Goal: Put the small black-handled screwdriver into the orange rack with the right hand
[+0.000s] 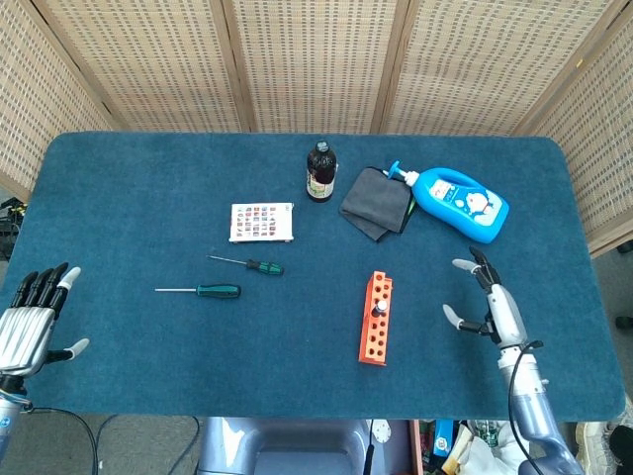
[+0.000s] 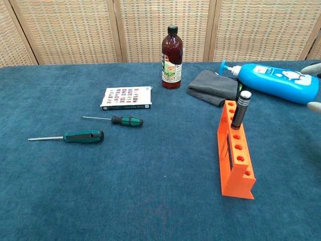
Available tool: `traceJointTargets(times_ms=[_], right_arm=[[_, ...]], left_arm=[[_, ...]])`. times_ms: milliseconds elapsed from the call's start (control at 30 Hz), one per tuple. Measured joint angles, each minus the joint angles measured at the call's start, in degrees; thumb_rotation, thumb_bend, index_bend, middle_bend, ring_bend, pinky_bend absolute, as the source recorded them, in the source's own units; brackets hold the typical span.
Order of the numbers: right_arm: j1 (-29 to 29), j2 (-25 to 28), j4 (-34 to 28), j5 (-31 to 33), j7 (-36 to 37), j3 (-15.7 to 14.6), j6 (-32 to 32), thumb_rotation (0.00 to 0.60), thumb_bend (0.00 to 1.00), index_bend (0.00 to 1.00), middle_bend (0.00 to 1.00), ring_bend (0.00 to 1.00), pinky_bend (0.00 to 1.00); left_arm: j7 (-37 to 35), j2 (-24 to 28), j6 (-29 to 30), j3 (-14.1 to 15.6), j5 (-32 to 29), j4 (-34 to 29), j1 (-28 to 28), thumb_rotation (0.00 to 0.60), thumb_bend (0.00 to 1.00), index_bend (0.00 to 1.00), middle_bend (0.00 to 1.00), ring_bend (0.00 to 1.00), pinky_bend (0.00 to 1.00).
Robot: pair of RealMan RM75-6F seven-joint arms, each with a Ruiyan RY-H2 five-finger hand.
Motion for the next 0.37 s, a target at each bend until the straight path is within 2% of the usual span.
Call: traceJointTargets(times_ms=[367], right_arm=[[-5.9,2.9,4.9,-6.1,-23.8,-3.5,14.2,0.6,0.28,0.14,0.0,0.0,0.0]], left_arm=[[0.4,-1.3,-1.1,0.1,-2.0,2.5,0.3,0.6,0.0,0.0,0.0,0.0,0.0]])
